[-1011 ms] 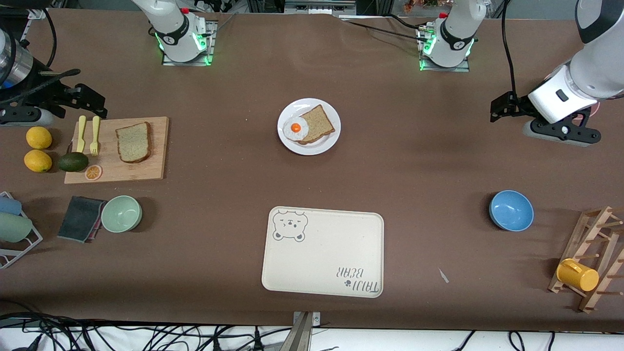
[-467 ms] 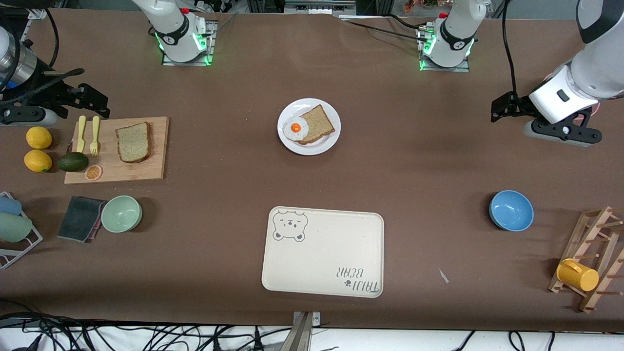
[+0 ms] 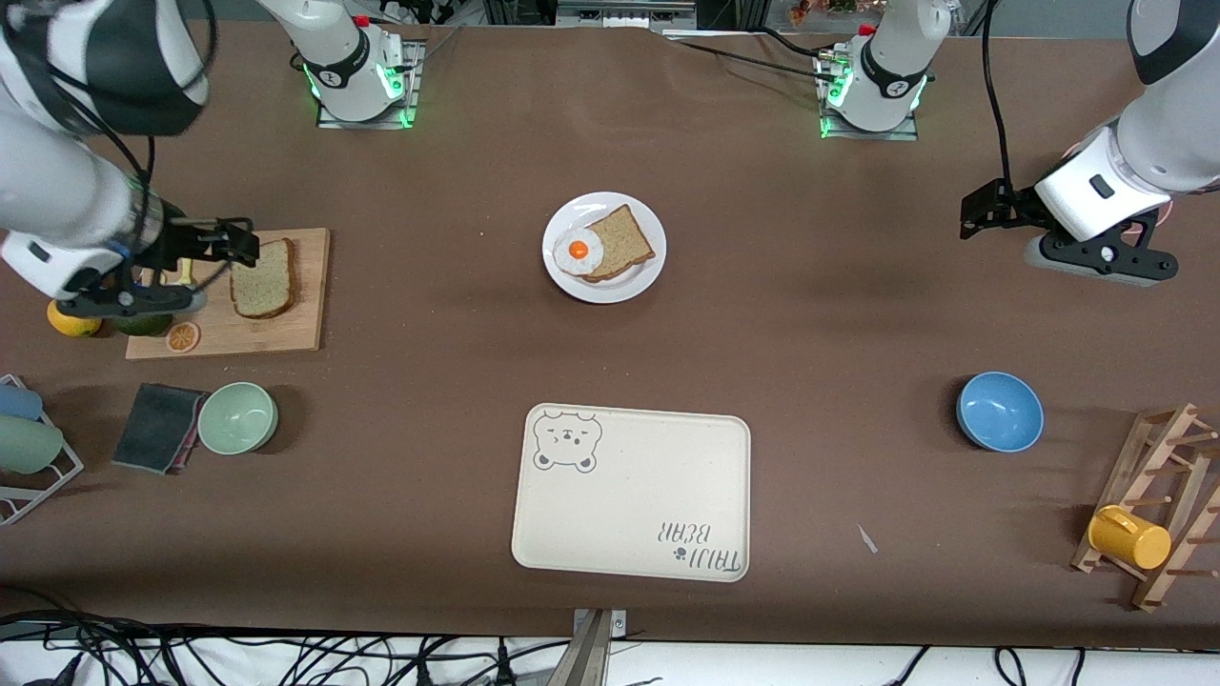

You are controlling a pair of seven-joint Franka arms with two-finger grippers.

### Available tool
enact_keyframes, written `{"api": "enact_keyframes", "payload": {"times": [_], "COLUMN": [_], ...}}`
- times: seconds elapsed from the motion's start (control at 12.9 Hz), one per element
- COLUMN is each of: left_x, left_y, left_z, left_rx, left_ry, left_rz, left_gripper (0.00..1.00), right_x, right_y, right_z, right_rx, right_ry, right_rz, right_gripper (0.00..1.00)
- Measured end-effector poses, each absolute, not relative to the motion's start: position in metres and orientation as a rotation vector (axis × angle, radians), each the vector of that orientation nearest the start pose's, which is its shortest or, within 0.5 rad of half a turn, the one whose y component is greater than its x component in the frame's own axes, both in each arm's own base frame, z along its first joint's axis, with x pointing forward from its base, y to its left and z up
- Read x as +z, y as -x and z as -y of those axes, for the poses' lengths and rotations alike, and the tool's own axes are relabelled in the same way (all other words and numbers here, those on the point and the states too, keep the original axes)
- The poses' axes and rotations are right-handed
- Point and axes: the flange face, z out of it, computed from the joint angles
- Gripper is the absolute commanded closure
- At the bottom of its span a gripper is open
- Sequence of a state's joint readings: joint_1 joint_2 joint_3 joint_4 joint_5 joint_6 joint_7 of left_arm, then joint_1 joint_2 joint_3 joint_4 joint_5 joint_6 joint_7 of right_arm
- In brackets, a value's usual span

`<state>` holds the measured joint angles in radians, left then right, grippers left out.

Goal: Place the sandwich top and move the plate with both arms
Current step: 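Move the right gripper over the bread slice on the cutting board, then lower the right gripper and grasp the bread slice edge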

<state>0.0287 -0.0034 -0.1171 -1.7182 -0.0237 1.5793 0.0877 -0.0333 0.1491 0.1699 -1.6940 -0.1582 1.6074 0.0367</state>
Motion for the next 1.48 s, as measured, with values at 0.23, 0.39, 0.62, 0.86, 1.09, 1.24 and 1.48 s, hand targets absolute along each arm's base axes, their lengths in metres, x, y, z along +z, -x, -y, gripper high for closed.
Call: {"api": "enact_keyframes", "payload": {"times": [0.23,0.39,0.62,0.86,1.09,1.24,1.48], "left_x": [0.558,0.558,0.558,0.558,0.557,0.557,0.557], "left_y": [-0.544,-0.544,-0.544,-0.544,-0.544,-0.544,-0.544], "left_z": [0.049,0.050,0.050,0.050,0.050,0.048,0.046], "left_rx": [0.214,0.215,0.215,0.215,0.217,0.218,0.218], "left_ry": [3.146,3.146,3.146,3.146,3.146,3.146,3.147], "left_rz": [-0.271,-0.271,-0.272,-0.272,-0.272,-0.268,-0.262], "left_gripper": [0.00,0.00,0.00,0.00,0.00,0.00,0.00], "right_x": [0.432,0.384,0.322,0.274,0.230,0.213,0.199], "right_y": [-0.577,-0.561,-0.523,-0.498,-0.490,-0.488,-0.490], "right_z": [-0.064,-0.063,-0.041,-0.026,-0.026,-0.026,-0.019], "right_rx": [0.383,0.341,0.328,0.425,0.521,0.555,0.541], "right_ry": [3.283,3.291,3.316,3.377,3.414,3.414,3.416], "right_rz": [0.231,0.236,0.265,0.283,0.169,0.148,0.131], "right_gripper": [0.00,0.00,0.00,0.00,0.07,0.12,0.29]}}
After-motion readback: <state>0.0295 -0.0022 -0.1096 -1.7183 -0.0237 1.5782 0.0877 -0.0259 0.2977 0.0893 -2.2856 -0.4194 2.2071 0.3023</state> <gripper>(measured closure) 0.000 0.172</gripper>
